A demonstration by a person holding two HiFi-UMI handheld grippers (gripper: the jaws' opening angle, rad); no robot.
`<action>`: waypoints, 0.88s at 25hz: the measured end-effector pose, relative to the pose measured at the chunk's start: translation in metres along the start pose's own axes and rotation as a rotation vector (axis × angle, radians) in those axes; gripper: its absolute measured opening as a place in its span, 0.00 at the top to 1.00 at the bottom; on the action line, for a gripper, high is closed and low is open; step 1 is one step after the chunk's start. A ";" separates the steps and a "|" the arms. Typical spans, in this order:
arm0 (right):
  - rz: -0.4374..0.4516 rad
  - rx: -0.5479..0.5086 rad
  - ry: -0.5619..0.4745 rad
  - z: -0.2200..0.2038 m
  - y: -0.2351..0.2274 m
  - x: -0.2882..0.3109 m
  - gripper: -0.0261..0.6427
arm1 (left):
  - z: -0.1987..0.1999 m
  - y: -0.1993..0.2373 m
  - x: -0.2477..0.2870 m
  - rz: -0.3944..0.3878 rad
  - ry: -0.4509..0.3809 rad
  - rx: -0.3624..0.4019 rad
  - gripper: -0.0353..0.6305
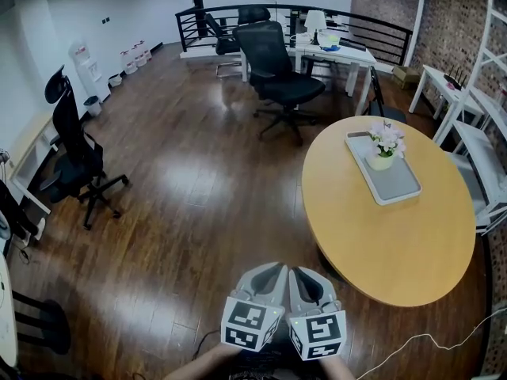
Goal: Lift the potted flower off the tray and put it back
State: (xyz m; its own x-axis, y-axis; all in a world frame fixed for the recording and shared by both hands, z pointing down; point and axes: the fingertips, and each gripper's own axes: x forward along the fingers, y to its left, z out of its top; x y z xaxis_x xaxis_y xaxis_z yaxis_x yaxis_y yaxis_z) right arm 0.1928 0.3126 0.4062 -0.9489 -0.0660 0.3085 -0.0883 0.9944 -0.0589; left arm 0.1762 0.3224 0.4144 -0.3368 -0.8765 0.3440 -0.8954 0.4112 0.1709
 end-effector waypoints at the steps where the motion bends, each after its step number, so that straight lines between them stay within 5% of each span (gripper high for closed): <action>1: 0.001 0.001 -0.001 0.002 -0.001 0.006 0.96 | 0.002 0.005 0.004 0.002 0.000 -0.001 0.94; 22: -0.067 0.088 -0.027 0.050 -0.121 0.186 0.96 | 0.067 0.110 0.178 -0.045 0.039 0.002 0.94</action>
State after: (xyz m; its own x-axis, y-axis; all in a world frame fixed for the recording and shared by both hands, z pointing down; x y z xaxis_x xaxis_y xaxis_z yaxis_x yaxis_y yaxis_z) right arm 0.0116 0.1761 0.4229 -0.9478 -0.1355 0.2885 -0.1769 0.9766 -0.1225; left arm -0.0014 0.1950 0.4326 -0.2846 -0.8837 0.3717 -0.9099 0.3710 0.1853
